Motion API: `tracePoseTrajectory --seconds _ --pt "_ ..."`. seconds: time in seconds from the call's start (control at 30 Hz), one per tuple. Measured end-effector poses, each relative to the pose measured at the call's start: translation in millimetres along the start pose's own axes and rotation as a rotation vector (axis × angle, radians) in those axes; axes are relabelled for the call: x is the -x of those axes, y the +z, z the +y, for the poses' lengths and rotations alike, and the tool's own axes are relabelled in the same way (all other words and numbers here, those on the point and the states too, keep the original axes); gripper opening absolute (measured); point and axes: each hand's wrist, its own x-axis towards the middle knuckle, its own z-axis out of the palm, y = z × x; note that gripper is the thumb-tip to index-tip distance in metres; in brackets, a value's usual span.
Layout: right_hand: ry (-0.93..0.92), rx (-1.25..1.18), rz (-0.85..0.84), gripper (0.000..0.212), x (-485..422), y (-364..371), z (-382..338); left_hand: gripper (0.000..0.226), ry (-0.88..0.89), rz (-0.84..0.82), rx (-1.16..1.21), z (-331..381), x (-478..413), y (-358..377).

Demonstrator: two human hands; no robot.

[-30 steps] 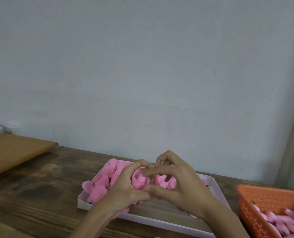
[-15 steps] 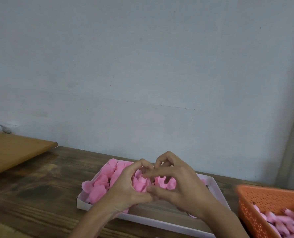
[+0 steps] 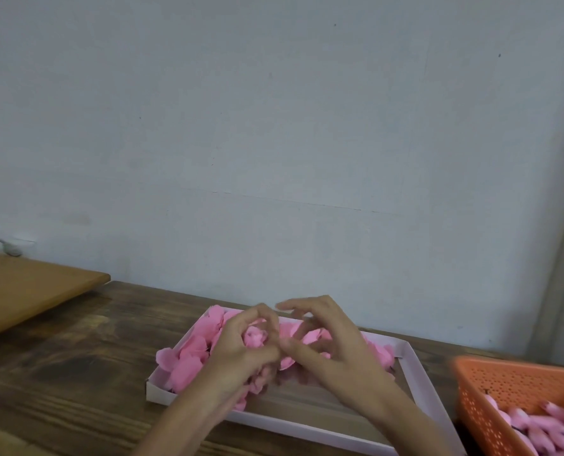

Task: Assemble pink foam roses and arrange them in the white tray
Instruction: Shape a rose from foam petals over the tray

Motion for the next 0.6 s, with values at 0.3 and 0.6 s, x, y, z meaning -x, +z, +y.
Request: tracePoseTrajectory --seconds 0.3,0.6 --pt "0.233 -0.125 0.123 0.04 1.7 55.9 14.5 0.041 -0.061 0.326 0.438 -14.1 -6.4 13.2" --pt "0.297 -0.265 0.2 0.013 2.3 71.8 8.9 0.061 -0.163 0.215 0.43 -6.5 0.0 21.7"
